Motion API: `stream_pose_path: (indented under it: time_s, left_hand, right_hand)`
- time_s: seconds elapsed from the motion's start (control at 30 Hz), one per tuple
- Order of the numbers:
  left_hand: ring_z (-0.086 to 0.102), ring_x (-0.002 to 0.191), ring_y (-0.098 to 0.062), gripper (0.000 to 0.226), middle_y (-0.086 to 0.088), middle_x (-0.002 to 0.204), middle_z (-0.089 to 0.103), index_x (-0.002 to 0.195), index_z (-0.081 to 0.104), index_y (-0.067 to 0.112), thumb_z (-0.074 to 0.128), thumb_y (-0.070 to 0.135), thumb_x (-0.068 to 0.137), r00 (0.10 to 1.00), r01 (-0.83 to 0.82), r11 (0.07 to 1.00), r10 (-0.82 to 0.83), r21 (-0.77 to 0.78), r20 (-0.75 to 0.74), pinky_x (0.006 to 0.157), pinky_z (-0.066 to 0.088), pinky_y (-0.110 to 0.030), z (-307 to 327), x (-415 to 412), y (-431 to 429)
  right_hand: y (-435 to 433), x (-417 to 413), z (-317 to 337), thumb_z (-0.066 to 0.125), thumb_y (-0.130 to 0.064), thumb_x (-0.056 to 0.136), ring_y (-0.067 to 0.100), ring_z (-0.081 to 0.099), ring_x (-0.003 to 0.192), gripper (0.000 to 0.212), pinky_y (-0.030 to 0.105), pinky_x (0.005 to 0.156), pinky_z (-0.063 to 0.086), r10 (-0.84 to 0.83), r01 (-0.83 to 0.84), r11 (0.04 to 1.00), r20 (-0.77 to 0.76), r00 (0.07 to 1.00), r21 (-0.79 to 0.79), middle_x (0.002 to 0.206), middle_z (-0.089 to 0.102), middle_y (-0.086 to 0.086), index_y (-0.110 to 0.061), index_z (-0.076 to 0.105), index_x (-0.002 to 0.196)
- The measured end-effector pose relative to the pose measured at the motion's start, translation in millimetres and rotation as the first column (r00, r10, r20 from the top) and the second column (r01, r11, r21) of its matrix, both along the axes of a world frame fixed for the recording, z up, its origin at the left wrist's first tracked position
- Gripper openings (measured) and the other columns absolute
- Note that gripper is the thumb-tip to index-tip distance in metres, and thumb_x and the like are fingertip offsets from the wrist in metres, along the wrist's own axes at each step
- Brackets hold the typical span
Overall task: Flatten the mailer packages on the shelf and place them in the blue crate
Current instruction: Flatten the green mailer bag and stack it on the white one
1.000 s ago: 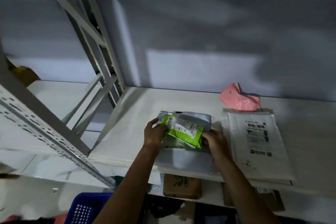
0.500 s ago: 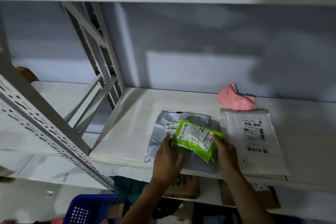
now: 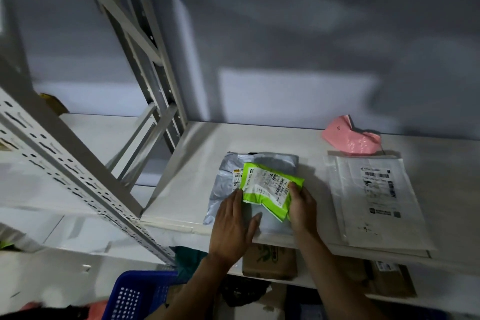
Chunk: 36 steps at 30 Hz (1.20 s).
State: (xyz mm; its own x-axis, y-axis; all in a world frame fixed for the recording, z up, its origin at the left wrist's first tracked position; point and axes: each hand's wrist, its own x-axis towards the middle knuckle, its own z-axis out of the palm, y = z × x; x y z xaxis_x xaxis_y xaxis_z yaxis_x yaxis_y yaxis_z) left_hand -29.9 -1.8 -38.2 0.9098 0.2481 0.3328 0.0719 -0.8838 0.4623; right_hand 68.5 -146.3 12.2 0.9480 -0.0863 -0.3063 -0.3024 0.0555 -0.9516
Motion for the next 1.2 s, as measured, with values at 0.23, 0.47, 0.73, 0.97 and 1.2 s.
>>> stream_pose_path:
  time_s: [0.23,0.47,0.73,0.97,1.2]
  left_hand:
    - [0.046,0.138,-0.026,0.072,-0.014,0.149,0.048,0.151,0.036,0.007,0.046,0.057,0.100,0.998,-0.063,0.998,0.063,0.022,-0.015,0.117,0.035,-0.035,2.1,-7.9,59.3]
    - [0.048,0.135,-0.026,0.071,-0.015,0.147,0.050,0.151,0.037,0.007,0.039,0.058,0.101,0.994,-0.092,0.993,0.096,0.070,-0.060,0.116,0.034,-0.034,2.7,-13.9,117.4]
    - [0.053,0.126,-0.029,0.056,-0.015,0.138,0.055,0.145,0.043,0.006,0.042,0.043,0.103,0.990,-0.140,0.990,0.139,-0.024,-0.039,0.106,0.043,-0.038,5.3,-6.2,116.2]
    - [0.051,0.130,-0.026,0.044,-0.010,0.146,0.052,0.149,0.044,0.016,0.042,0.026,0.106,0.968,-0.238,0.863,0.248,-0.445,-0.036,0.108,0.042,-0.035,28.7,17.2,98.7]
    - [0.071,0.101,-0.028,0.030,-0.013,0.119,0.070,0.128,0.063,0.011,0.043,0.014,0.106,0.948,-0.171,0.270,0.306,-0.948,-0.084,0.072,0.059,-0.024,67.7,35.2,65.6]
  right_hand:
    - [66.1,0.2,-1.0,0.057,-0.027,0.102,0.013,0.069,0.076,0.019,0.021,0.062,0.054,0.105,-0.105,0.994,-0.005,0.994,0.012,0.088,0.073,0.002,-0.017,0.068,0.090]
    - [121.9,-4.8,-7.7,0.057,-0.034,0.101,0.022,0.072,0.088,0.020,0.042,0.082,0.060,0.189,-0.189,0.982,-0.002,0.982,-0.017,0.100,0.076,0.007,-0.020,0.070,0.096]
    - [116.4,1.1,0.2,0.060,-0.024,0.101,0.019,0.071,0.082,0.014,0.030,0.071,0.057,0.288,-0.283,0.957,-0.060,0.956,0.069,0.101,0.075,0.010,-0.015,0.070,0.101]
    - [74.2,12.9,5.6,0.067,-0.021,0.095,0.027,0.073,0.097,0.010,0.046,0.086,0.057,0.392,-0.391,0.918,-0.005,0.920,0.062,0.099,0.078,0.005,-0.017,0.075,0.098]
    - [36.9,17.4,22.0,0.061,-0.013,0.098,0.026,0.072,0.092,0.012,0.045,0.081,0.057,0.376,-0.378,0.922,0.041,0.926,0.081,0.102,0.076,0.010,-0.016,0.070,0.104]
